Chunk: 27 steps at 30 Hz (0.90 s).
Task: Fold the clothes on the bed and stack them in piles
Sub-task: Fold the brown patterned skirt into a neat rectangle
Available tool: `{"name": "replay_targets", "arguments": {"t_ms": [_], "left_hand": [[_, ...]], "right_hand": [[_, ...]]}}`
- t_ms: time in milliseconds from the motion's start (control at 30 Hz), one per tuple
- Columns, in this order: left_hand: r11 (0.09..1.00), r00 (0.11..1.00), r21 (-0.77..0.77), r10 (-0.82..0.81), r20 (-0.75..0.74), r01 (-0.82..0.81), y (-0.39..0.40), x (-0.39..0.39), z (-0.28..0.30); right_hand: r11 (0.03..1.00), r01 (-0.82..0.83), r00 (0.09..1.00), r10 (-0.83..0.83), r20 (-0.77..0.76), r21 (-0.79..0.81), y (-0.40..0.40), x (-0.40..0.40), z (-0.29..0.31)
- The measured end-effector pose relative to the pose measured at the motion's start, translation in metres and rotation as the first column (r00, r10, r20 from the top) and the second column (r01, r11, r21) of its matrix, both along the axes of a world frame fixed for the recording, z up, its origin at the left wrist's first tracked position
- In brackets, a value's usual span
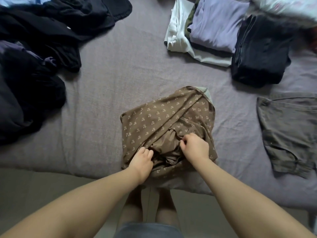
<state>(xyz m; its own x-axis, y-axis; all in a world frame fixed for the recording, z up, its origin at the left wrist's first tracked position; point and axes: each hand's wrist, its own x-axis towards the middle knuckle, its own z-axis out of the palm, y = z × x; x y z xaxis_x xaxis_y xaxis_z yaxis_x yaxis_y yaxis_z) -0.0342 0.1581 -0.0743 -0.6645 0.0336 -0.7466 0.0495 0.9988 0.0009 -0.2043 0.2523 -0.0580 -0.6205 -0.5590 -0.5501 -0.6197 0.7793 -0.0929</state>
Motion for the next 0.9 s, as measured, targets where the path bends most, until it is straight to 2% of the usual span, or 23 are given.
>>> {"name": "replay_targets", "arguments": {"t_ms": [33,100,167,200,267,333,400,467,500,567,633,733,800,867,900], "left_hand": [[1.0,0.999,0.012,-0.006,0.035,0.006,0.003,0.003,0.001],[1.0,0.995,0.028,-0.016,0.101,0.013,0.008,0.009,0.005],[0.998,0.994,0.056,0.029,0.102,-0.035,0.011,0.01,0.013],[0.992,0.993,0.075,0.098,0.069,-0.103,0.013,0.009,0.017],[0.955,0.948,0.16,0.275,-0.157,-0.251,0.012,0.003,0.029],[0.887,0.8,0.297,0.45,-0.397,-0.352,0.011,-0.007,0.032],[0.774,0.612,0.453,0.63,-0.478,-0.442,0.01,-0.023,0.042],[0.681,0.483,0.621,0.725,-0.492,-0.389,0.008,-0.045,0.058],[0.662,0.483,0.675,0.731,-0.483,-0.327,0.009,-0.053,0.065],[0.67,0.544,0.71,0.687,-0.481,-0.217,0.014,-0.067,0.077],[0.638,0.589,0.744,0.684,-0.431,-0.197,0.022,-0.073,0.089],[0.571,0.591,0.788,0.726,-0.352,-0.231,0.032,-0.079,0.108],[0.458,0.588,0.835,0.78,-0.214,-0.304,0.034,-0.083,0.121],[0.367,0.634,0.851,0.772,-0.052,-0.377,0.033,-0.085,0.125],[0.381,0.687,0.83,0.726,0.004,-0.407,0.031,-0.083,0.122]], "right_hand": [[0.989,0.143,0.99,-0.142,0.021,-0.044,-0.001,-0.001,0.002],[0.905,0.411,0.911,-0.405,0.073,-0.109,-0.003,-0.002,0.006],[0.803,0.578,0.816,-0.566,0.117,-0.149,-0.002,-0.003,0.011],[0.782,0.606,0.795,-0.59,0.136,-0.149,0.001,-0.004,0.015],[0.809,0.56,0.829,-0.544,0.132,-0.181,0.009,-0.004,0.024],[0.828,0.446,0.886,-0.462,0.037,-0.339,0.019,-0.005,0.042],[0.801,0.294,0.913,-0.396,-0.094,-0.521,0.028,-0.006,0.066],[0.738,0.245,0.928,-0.366,-0.068,-0.629,0.033,-0.005,0.089],[0.701,0.276,0.934,-0.356,0.012,-0.658,0.034,-0.004,0.099],[0.643,0.361,0.924,-0.343,0.168,-0.676,0.032,-0.003,0.116],[0.605,0.429,0.897,-0.376,0.234,-0.671,0.027,-0.001,0.13],[0.58,0.495,0.867,-0.38,0.322,-0.647,0.021,-0.002,0.148],[0.584,0.509,0.861,-0.349,0.37,-0.632,0.016,-0.003,0.159],[0.566,0.531,0.847,-0.334,0.413,-0.631,0.01,-0.004,0.17],[0.542,0.546,0.837,-0.332,0.434,-0.639,0.007,-0.005,0.175]]}}
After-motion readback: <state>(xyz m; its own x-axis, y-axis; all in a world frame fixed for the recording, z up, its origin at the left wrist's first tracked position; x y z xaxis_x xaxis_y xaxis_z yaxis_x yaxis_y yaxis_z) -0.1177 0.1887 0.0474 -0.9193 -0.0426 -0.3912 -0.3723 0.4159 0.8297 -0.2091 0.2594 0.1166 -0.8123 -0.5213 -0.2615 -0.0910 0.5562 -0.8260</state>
